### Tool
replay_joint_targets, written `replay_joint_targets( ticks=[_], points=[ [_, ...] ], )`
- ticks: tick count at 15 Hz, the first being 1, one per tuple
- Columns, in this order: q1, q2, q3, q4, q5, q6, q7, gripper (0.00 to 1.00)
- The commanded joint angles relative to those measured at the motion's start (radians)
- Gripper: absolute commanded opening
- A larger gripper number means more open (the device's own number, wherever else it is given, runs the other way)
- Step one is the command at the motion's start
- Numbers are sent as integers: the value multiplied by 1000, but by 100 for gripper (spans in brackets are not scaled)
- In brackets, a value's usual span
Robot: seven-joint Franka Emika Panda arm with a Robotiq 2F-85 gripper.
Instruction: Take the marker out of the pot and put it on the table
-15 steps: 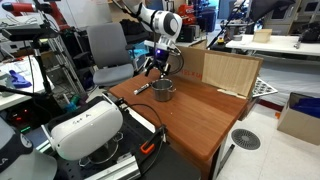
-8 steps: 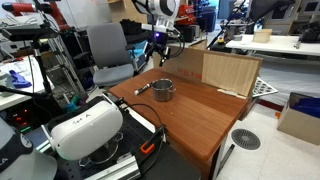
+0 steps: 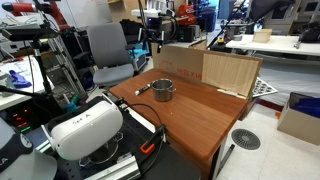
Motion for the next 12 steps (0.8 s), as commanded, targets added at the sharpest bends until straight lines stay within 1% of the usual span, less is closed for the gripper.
replay_joint_targets(
  ticks=[1,4,12],
  points=[
    [0,-26,1,-37,-2,29,1,100],
    [-1,-59,2,-90,-4,66,1,100],
    [-1,-60,2,-98,-4,81,1,100]
  ],
)
